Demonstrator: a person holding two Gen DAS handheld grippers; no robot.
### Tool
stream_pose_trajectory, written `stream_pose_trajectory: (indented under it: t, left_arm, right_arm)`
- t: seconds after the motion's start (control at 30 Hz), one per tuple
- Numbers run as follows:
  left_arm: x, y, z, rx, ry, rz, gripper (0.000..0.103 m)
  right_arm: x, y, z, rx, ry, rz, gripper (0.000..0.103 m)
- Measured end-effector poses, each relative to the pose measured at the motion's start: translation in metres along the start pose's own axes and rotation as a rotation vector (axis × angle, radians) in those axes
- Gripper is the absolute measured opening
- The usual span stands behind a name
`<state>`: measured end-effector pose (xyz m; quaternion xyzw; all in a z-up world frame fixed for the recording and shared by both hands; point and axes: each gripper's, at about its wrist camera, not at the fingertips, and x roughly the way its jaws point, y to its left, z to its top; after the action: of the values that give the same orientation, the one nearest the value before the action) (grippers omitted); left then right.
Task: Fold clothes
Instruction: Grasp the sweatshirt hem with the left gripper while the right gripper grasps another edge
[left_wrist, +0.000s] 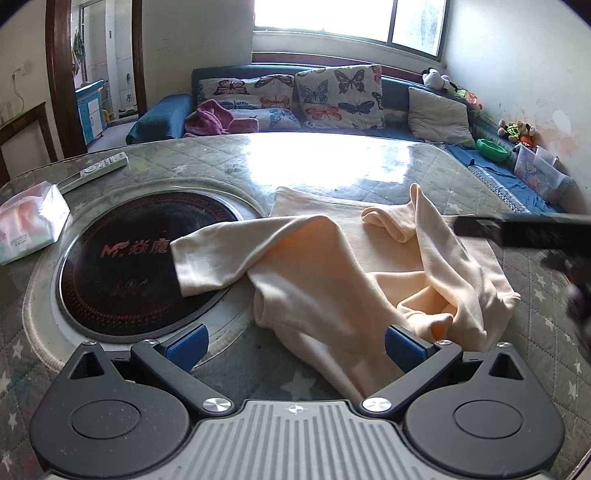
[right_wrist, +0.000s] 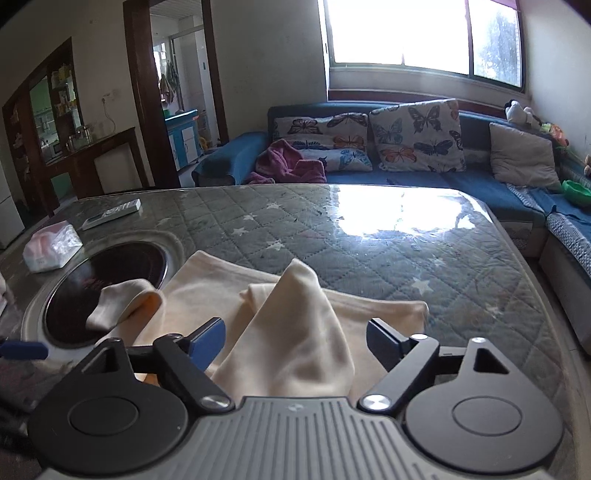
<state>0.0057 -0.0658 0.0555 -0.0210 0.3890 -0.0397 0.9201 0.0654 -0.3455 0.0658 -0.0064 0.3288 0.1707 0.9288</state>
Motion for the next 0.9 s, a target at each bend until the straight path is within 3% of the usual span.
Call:
stream_pose_trajectory:
  t: [0.33,0.5,0.6,0.9]
  left_arm:
    - [0.012,0.009,0.001,-0.015,0.018,0.004,0.103]
    - [0.015,0.01,-0.001,-0.022,0.028,0.011,0.103]
    - [0.015,0.008,-0.002,-0.023,0.033,0.011,0.103]
    - [0.006,0.004,-0.008,-0.014,0.018,0.008,0.103]
  right_arm:
    - [0.068,-0.009,0.023,0.009,0.073,0.041,0.061]
    - [0.077,-0.014,0.018,0.002,0.113,0.048,0.018]
    - [0.059,-0.02,0.016,0.012,0.073,0.028,0.01]
    - [-0.047,-0.034,-0.012,0.022,-0.131,-0.104,0.008]
